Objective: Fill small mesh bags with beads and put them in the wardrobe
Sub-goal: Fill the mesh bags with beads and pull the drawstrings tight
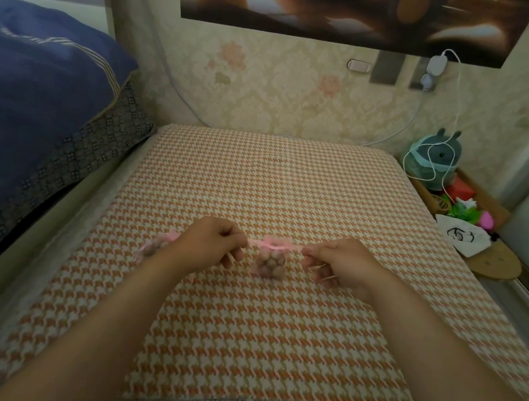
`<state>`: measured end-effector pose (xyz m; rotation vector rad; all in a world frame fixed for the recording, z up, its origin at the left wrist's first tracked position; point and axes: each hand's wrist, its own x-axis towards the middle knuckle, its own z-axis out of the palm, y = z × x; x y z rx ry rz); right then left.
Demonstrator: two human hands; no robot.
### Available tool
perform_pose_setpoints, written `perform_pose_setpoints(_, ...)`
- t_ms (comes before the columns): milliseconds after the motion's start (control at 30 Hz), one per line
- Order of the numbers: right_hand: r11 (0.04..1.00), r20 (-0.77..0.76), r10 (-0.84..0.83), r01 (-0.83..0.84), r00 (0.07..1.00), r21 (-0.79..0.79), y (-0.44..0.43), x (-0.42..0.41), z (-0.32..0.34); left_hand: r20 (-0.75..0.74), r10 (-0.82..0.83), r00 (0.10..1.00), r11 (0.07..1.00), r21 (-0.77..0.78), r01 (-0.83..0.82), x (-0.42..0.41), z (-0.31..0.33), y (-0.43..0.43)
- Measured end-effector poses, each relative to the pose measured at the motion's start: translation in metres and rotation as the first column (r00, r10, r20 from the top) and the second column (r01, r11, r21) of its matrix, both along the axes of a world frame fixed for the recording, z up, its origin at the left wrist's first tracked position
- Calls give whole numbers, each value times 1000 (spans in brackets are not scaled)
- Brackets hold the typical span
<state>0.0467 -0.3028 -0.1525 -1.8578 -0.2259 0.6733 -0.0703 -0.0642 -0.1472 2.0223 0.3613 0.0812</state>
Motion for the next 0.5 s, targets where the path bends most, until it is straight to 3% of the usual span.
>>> perform_pose_setpoints(167, 993, -179, -78, 93, 981, 72, 8, 1, 4, -54, 5, 999, 973, -232, -17, 2, -3, -8)
perform_pose_setpoints(500, 970, -256, -243, 235, 936, -63, 16, 2, -5, -172, 157, 973, 926, -317, -205, 10, -7, -16)
